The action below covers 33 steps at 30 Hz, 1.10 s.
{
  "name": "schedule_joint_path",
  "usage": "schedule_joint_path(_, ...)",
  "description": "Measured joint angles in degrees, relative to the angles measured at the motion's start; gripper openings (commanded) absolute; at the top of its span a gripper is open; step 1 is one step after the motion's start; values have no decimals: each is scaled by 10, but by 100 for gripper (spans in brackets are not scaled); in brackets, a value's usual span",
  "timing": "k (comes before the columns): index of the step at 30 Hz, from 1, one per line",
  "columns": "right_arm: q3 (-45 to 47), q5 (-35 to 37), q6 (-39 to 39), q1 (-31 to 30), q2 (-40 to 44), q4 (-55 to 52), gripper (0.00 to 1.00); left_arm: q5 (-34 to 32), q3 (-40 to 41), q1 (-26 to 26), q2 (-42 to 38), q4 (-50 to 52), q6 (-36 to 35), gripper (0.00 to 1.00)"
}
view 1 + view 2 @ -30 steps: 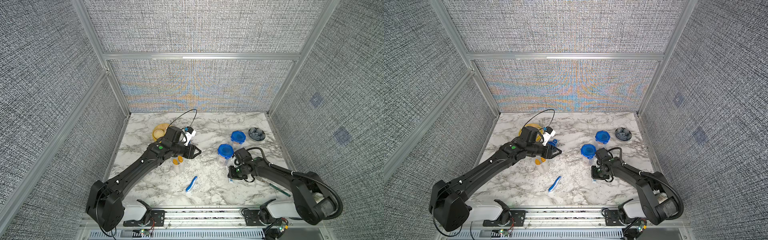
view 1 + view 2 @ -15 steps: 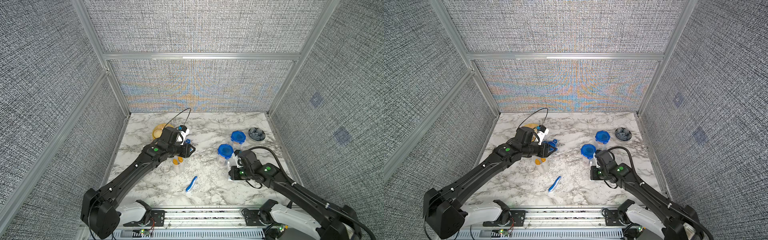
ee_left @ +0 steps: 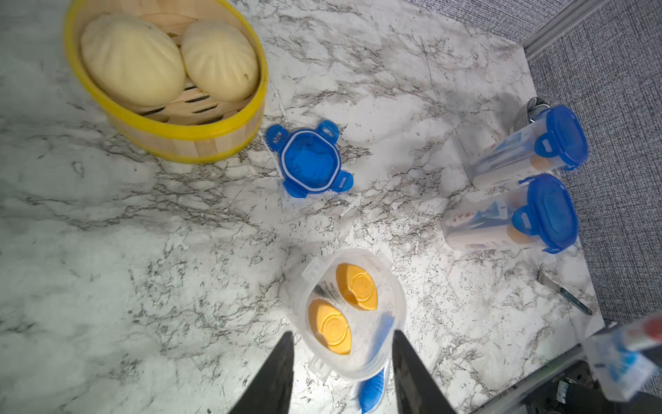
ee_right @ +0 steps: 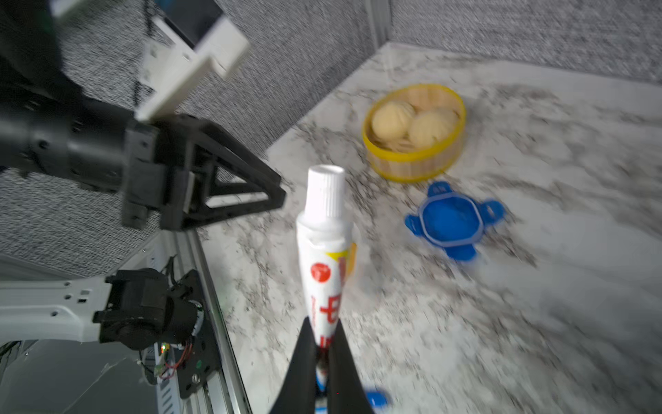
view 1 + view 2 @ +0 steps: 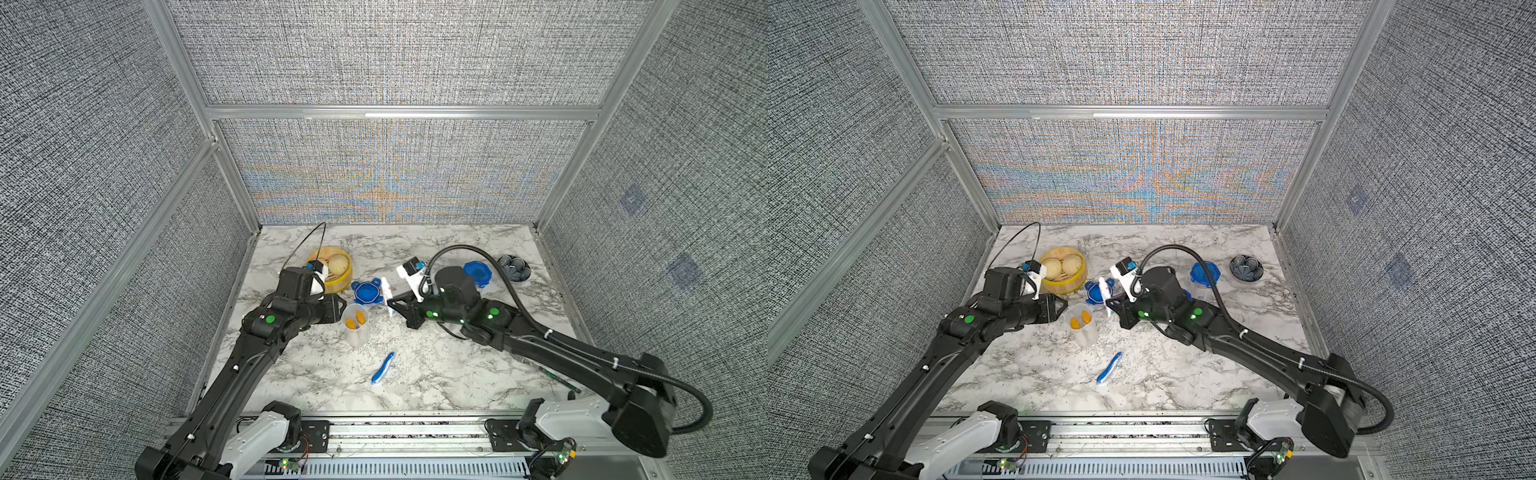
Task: Pack away toiletry kits
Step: Pick up the toiletry item from the center of the board, then place the toiletry item into the container.
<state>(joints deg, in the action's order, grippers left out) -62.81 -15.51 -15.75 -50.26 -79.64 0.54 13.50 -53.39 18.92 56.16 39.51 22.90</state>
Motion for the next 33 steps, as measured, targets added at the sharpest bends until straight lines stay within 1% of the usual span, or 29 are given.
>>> schedule_joint_path(4,-43,-17,17,-11,-89,55,7,4,12,-26,-7,19,-5,45)
schedule_joint_path(9,-68,-27,37,-36,-160,84,7,17,19,-50,0,21,-11,45)
schedule_joint_path(15,-65,-12,47,-43,-190,92,8,36,19,-66,14,11,-15,45)
schedule_joint_path(21,-60,-8,47,-46,-219,95,9,47,26,-71,25,9,-16,44)
schedule_joint_path(24,-57,1,47,-48,-226,98,13,47,27,-71,26,8,-17,44)
schedule_joint_path(30,-40,9,51,-56,-218,103,36,47,28,-71,26,9,-19,44)
schedule_joint_path(33,-32,18,53,-58,-205,103,41,46,28,-71,30,8,-19,45)
